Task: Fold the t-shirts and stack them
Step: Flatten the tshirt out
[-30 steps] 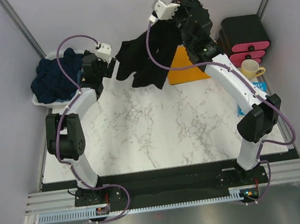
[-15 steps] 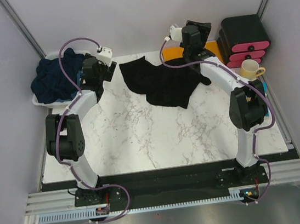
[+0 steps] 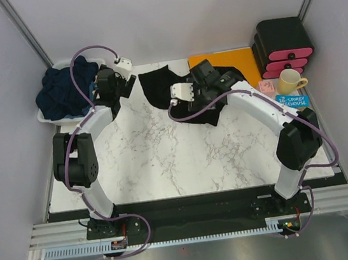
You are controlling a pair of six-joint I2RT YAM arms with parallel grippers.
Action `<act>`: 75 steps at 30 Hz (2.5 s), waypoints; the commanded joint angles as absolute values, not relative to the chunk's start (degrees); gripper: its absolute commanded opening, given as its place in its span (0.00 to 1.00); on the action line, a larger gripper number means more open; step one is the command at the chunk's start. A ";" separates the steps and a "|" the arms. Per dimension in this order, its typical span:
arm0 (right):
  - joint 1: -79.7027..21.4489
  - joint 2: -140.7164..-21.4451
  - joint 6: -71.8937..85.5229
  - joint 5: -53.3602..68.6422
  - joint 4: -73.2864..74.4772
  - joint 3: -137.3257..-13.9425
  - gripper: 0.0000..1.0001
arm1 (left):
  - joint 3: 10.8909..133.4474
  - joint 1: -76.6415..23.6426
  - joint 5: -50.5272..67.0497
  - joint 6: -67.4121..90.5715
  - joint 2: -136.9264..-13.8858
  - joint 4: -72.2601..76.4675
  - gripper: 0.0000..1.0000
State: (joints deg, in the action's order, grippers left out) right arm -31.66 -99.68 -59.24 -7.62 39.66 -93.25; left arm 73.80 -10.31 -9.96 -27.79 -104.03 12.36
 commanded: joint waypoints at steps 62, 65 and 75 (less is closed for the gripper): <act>-33.93 -123.13 -45.35 0.44 28.57 -92.99 0.65 | 69.52 -9.05 -9.58 -29.53 -98.61 11.95 0.99; -33.93 -123.14 -45.18 -2.10 27.86 -93.43 0.27 | 69.52 -9.05 -9.49 -29.44 -98.61 12.04 0.99; -33.93 -108.13 -50.71 -9.93 29.18 -95.98 0.00 | 69.00 -9.05 -8.96 -29.36 -98.17 11.16 0.99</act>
State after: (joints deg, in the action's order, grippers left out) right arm -33.71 -119.85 -47.31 -5.48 29.76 -92.62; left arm 69.28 -9.34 -9.91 -28.97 -100.55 10.68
